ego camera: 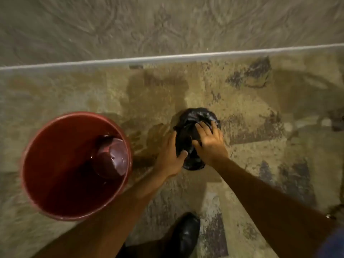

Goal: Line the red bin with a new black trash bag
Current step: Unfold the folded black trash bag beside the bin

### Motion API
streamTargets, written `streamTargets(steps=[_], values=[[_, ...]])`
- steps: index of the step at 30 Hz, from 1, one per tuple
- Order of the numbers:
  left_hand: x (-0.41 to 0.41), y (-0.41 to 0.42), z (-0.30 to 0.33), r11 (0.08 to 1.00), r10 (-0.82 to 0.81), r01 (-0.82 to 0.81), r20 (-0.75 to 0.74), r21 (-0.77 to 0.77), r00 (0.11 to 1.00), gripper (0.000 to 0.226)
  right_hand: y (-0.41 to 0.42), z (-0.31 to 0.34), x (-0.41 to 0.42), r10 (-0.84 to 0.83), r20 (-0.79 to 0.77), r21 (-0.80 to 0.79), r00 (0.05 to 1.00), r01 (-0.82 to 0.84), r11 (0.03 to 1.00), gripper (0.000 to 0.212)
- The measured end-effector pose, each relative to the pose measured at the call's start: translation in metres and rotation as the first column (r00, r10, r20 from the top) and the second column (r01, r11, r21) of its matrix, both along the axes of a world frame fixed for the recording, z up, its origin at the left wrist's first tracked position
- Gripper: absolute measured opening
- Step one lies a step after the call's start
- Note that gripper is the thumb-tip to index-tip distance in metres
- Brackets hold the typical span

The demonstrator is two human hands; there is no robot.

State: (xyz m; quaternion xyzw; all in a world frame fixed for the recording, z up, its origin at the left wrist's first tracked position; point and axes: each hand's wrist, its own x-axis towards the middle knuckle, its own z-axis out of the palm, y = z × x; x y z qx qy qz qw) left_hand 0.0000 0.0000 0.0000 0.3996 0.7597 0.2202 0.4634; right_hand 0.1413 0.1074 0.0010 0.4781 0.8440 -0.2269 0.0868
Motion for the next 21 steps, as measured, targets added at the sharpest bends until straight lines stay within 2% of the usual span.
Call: streamTargets(steps=[4, 8, 11, 14, 17, 21], values=[[0.019, 0.015, -0.073, 0.986, 0.131, -0.118, 0.106, -0.116, 0.986, 0.086, 0.0, -0.071, 0.021, -0.052, 0.08, -0.057, 0.995, 0.057, 0.997, 0.069], [0.032, 0.03, -0.122, 0.968, 0.236, -0.21, 0.215, -0.136, 0.948, 0.087, 0.008, -0.106, 0.02, -0.248, -0.021, -0.15, 0.969, 0.242, 0.959, 0.077], [0.041, 0.039, -0.145, 0.954, 0.288, -0.257, 0.227, -0.157, 0.93, 0.09, 0.007, -0.121, 0.013, -0.363, -0.096, -0.229, 0.927, 0.335, 0.914, 0.077], [0.051, 0.039, -0.149, 0.952, 0.3, -0.269, 0.277, -0.145, 0.913, 0.082, -0.005, -0.121, 0.007, -0.482, -0.149, -0.336, 0.863, 0.415, 0.846, 0.066], [0.052, 0.033, -0.139, 0.976, 0.202, -0.188, 0.145, -0.107, 0.969, 0.076, -0.02, -0.108, 0.004, -0.623, -0.222, -0.442, 0.75, 0.493, 0.75, 0.054], [0.048, 0.031, -0.09, 0.989, 0.132, -0.121, 0.14, -0.082, 0.981, 0.068, -0.025, -0.068, 0.007, -0.748, -0.272, -0.553, 0.605, 0.538, 0.636, 0.043]])
